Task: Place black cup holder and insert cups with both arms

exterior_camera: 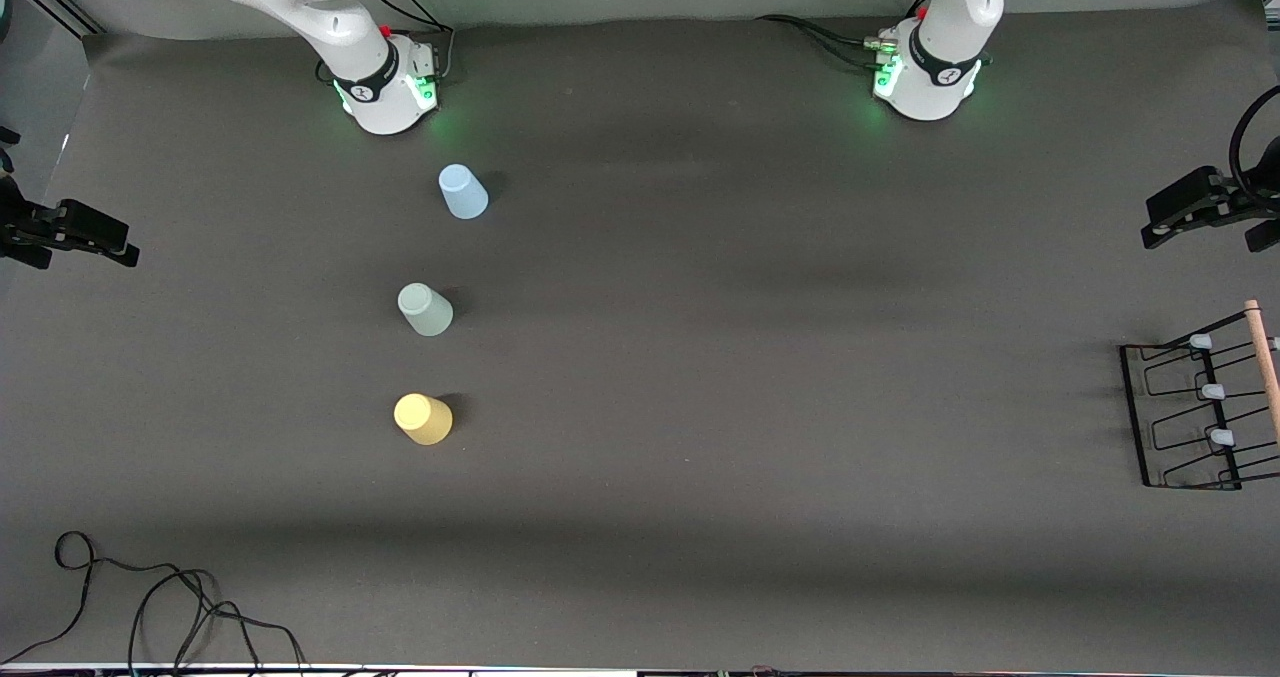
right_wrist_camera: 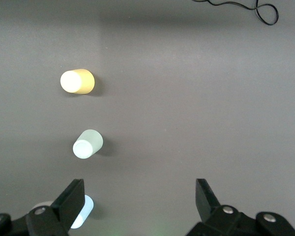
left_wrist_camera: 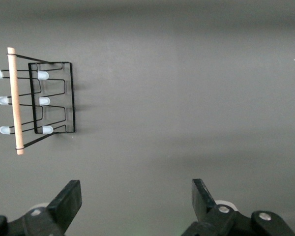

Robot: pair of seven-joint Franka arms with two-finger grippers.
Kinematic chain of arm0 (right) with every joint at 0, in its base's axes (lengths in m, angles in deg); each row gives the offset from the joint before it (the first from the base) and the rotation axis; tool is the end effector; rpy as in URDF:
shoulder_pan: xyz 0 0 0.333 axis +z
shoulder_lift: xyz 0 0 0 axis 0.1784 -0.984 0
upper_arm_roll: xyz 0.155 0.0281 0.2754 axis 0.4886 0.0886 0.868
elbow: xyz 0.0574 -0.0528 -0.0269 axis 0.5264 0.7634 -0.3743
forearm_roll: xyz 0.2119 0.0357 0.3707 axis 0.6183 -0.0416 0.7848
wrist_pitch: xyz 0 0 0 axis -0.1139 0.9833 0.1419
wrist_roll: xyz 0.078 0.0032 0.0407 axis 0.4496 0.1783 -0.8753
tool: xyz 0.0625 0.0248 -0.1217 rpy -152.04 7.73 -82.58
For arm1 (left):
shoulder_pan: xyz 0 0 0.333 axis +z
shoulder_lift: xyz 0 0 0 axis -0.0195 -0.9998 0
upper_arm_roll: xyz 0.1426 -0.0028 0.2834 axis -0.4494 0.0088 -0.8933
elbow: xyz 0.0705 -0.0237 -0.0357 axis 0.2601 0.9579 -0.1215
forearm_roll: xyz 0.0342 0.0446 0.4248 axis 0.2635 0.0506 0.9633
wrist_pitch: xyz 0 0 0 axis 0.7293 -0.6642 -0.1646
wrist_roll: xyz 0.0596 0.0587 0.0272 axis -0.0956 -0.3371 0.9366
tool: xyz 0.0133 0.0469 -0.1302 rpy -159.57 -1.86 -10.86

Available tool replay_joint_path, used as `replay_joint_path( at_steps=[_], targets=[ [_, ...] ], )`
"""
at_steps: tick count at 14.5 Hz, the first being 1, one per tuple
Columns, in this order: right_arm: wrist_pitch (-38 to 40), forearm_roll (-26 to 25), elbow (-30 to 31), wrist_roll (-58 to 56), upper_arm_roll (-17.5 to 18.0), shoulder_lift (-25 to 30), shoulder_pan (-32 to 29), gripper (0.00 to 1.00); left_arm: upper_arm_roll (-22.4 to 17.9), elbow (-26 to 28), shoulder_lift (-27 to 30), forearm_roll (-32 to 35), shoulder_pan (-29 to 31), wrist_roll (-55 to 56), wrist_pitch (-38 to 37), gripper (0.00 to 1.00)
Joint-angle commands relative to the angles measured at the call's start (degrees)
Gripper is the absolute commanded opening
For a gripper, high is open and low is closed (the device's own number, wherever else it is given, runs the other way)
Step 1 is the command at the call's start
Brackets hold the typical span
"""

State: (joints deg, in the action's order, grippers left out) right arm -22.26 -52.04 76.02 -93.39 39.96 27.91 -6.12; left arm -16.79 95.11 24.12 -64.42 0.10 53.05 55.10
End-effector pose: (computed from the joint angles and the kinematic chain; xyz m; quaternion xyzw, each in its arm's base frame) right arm 0.5936 -0.0525 0.5924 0.9997 -0.0047 -0.0169 0.0157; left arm 0.5980 0.0016 0.6202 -0.9995 0.0306 0.0002 0.0033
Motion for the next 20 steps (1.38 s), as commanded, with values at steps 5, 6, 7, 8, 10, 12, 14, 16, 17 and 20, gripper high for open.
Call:
replay_joint_path(
  at_steps=[5,6,7,8,10,12,14,16,17,20],
  targets=[
    [1.2,-0.3,-3.3,0.6,-0.2,-1.7,0.3,1.00,0.1,-1.1,-0.4,0.0,-0.5,0.6,-1.3,1.00],
    [1.2,-0.3,-3.1,1.3,-0.2,-1.7,0.4,1.00,0.1,-1.1,-0.6,0.1,-0.2,-0.1,-1.1,1.00],
    [1.2,-0.4,-3.2,1.3,-0.2,-1.7,0.4,1.00,0.1,-1.4,-1.4,0.4,0.0,-0.2,-0.5,1.00],
    [1.3,-0.3,-3.0,0.8,-0.2,-1.7,0.2,1.00,0.0,-2.1,-2.4,0.6,0.2,-0.2,-0.2,1.00],
    [1.3,-0.3,-3.0,0.6,-0.3,-1.7,0.1,1.00,-0.6,-4.1,-5.7,0.6,1.5,-0.7,0.8,1.00],
    [1.3,-0.3,-3.0,0.6,-0.3,-1.7,0.1,1.00,-0.6,-6.0,-8.9,0.4,4.9,-2.5,1.8,1.00],
    [1.3,-0.3,-3.0,0.6,-0.3,-1.7,0.1,1.00,-0.6,-10.3,-13.5,0.4,7.5,-5.0,1.7,1.00],
    [1.3,-0.3,-3.0,0.6,-0.3,-1.7,0.1,1.00,-0.6,-13.4,-16.7,0.5,10.2,-10.1,1.8,1.00],
    [1.3,-0.3,-3.0,0.6,-0.3,-1.7,0.1,1.00,-0.6,-13.7,-17.9,0.5,12.5,-13.1,2.5,1.00],
    [1.3,-0.3,-3.0,0.6,-0.3,-1.7,0.0,1.00,-0.6,-12.9,-21.2,0.5,17.7,-19.3,12.1,1.00]
  ],
)
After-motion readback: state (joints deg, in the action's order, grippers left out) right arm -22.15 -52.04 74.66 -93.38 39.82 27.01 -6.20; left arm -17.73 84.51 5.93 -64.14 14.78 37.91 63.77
